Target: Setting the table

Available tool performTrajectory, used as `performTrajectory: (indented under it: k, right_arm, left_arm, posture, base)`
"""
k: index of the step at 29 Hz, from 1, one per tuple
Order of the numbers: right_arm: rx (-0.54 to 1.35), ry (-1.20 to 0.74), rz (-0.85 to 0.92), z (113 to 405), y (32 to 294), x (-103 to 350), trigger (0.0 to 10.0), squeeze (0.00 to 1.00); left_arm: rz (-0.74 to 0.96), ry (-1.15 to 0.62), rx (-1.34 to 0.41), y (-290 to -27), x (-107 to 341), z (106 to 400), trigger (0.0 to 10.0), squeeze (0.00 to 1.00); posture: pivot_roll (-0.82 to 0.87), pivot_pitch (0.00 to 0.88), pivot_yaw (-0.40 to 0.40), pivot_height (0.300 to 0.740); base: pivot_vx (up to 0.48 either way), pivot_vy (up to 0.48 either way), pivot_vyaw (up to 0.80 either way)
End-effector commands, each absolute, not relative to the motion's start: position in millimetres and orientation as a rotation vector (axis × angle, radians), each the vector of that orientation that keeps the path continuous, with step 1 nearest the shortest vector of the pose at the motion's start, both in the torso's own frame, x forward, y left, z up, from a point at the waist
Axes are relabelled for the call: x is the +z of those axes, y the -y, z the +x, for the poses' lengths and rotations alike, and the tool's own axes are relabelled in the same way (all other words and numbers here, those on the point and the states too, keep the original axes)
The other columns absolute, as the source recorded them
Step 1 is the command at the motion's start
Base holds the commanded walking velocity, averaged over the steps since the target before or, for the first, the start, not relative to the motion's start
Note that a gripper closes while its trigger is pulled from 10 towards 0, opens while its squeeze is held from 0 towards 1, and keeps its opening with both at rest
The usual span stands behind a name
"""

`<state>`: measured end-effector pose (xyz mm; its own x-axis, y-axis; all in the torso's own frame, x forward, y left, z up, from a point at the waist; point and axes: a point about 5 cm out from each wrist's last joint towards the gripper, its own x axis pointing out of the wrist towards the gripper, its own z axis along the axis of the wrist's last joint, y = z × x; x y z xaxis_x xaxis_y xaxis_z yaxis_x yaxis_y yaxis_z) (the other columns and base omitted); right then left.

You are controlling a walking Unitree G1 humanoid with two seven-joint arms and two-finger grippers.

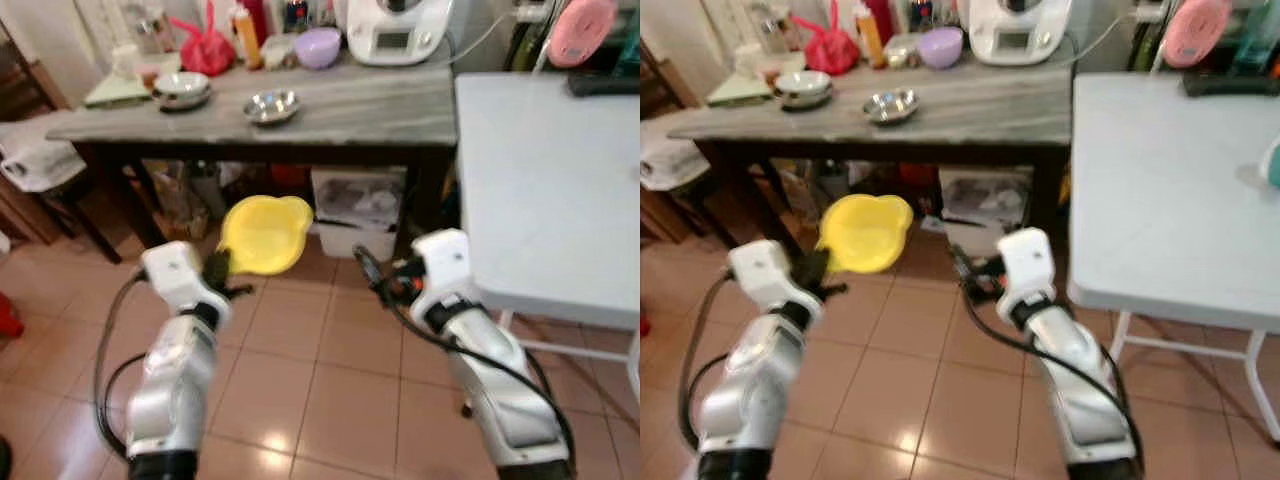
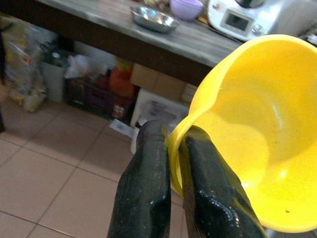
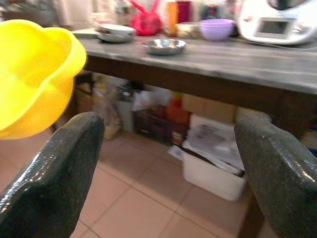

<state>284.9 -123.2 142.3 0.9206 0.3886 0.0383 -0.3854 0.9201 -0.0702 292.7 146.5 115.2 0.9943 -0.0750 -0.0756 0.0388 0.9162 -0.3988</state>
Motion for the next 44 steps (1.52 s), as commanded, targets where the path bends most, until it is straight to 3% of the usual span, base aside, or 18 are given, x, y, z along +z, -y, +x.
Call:
performTrajectory:
  k: [1,8,27,44]
  right_arm:
    - [0.42,0.077,-0.053,284.9,116.0,147.9,10.0,0.0]
    - [0.416,0.077,-0.055,284.8,115.9,147.4,10.0,0.0]
    - [0.412,0.076,-0.062,285.0,117.1,146.7,10.0,0.0]
    - [0.406,0.082,-0.069,285.2,118.3,147.2,10.0,0.0]
  left_arm:
    - [-0.387,-0.074,-0.04,-154.8,118.2,294.2,10.0,0.0]
    - [-0.386,-0.071,-0.043,-153.9,117.5,294.0,10.0,0.0]
    - [-0.389,-0.027,-0.077,-152.8,122.1,292.1,10.0,0.0]
    - [-0.388,-0.033,-0.092,-149.6,121.0,293.5,10.0,0.0]
  posture:
    - [-0.12,0.046,0.1,0.74]
    - [-0.12,0.044,0.101,0.74]
    - [-0.12,0.045,0.1,0.74]
    - [-0.13,0.042,0.104,0.74]
  base:
    - [0.0,0.48,0.0]
    - [0.0,0.449,0.0]
    - [0.0,0.0,0.0]
    - [0.331,0.0,0.0]
